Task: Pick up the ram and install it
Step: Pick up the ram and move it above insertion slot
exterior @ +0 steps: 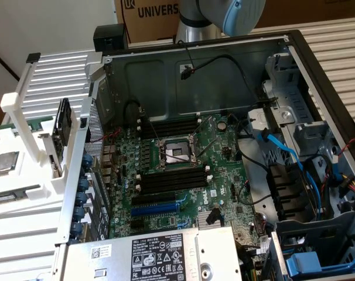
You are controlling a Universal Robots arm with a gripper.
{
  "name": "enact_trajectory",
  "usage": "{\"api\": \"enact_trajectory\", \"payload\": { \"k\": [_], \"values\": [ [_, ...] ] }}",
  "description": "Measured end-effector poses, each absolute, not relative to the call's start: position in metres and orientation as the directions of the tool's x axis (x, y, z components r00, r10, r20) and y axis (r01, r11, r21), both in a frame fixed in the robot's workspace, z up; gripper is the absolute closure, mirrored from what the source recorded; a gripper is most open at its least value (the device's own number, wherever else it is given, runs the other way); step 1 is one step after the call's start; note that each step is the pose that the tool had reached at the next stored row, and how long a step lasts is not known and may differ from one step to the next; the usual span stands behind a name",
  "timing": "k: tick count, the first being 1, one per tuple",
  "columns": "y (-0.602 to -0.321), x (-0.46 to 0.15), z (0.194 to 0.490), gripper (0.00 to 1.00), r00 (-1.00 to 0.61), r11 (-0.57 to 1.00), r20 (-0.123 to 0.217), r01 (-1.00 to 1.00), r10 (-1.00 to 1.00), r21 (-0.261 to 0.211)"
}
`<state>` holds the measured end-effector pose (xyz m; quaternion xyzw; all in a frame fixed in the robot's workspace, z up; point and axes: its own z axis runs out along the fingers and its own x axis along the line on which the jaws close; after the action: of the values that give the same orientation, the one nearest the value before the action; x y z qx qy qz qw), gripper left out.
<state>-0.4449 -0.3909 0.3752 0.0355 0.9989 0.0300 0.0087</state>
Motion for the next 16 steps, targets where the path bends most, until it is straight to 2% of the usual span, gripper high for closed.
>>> {"api": "enact_trajectory", "payload": {
  "k": [16],
  "values": [
    [-0.3820,-0.4540,0.3728,0.90,-0.999,0.999,-0.011,-0.042,-0.041,0.035]
  ]
}}
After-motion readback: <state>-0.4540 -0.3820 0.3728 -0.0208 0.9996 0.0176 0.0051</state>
